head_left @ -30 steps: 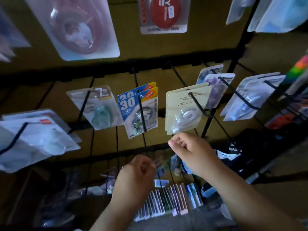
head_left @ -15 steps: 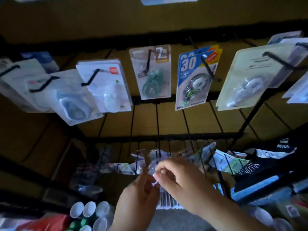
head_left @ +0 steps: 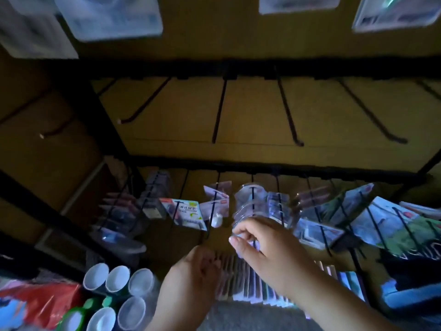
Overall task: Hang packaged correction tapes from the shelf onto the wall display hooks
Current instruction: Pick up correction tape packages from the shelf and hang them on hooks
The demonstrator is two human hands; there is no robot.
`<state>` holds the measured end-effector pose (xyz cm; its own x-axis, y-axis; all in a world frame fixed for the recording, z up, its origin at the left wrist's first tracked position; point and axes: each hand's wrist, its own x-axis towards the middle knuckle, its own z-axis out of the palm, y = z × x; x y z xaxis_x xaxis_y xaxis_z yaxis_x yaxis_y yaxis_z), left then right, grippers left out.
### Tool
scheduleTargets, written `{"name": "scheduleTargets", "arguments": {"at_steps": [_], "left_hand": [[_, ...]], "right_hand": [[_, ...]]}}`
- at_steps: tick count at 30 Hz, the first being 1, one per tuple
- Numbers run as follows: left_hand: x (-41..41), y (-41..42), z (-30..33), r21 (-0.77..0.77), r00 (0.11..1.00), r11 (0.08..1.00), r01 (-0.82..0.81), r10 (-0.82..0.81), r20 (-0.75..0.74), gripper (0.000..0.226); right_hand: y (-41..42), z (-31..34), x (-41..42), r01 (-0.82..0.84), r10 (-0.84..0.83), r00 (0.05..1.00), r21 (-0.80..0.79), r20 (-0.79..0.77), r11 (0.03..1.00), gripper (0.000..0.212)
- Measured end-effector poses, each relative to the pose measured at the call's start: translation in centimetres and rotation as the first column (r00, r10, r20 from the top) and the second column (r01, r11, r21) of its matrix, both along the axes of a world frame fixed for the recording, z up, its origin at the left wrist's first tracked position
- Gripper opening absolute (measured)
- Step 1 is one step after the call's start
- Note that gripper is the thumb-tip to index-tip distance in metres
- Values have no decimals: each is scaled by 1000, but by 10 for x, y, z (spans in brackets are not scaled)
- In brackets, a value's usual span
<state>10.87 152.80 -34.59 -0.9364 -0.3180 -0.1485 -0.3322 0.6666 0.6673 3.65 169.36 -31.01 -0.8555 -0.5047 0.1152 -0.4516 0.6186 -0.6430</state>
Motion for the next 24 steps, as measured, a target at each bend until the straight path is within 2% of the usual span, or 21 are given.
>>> {"name": "scheduleTargets", "arguments": {"at_steps": [6,10,14,16,19,24], "left_hand": [[-12,-17,-98,-28,995,998,58,-60,-81,46],[-15,-25,-150,-194,985,971,143,-159,-71,31],[-13,-24,-185,-279,976,940,195,-213,-35,20],[-13,-24,-200,-285,974,935,208,-225,-25,13],[-11,-21,-216,-293,973,931,216,-231,-19,24],[-3,-12,-227,-268,988,952,150,-152,13,21]], "right_hand": [[-23,-82,-2,-48,43,994,-54,-99,997,48],[-38,-136,3,-120,105,986,-113,-131,986,44],[-50,-183,5,-147,134,983,-108,-124,983,47],[-51,-197,4,-142,131,985,-100,-111,985,41],[-48,-208,4,-116,109,989,-69,-97,991,29],[-39,-218,4,-44,43,999,-42,-25,998,28]]}}
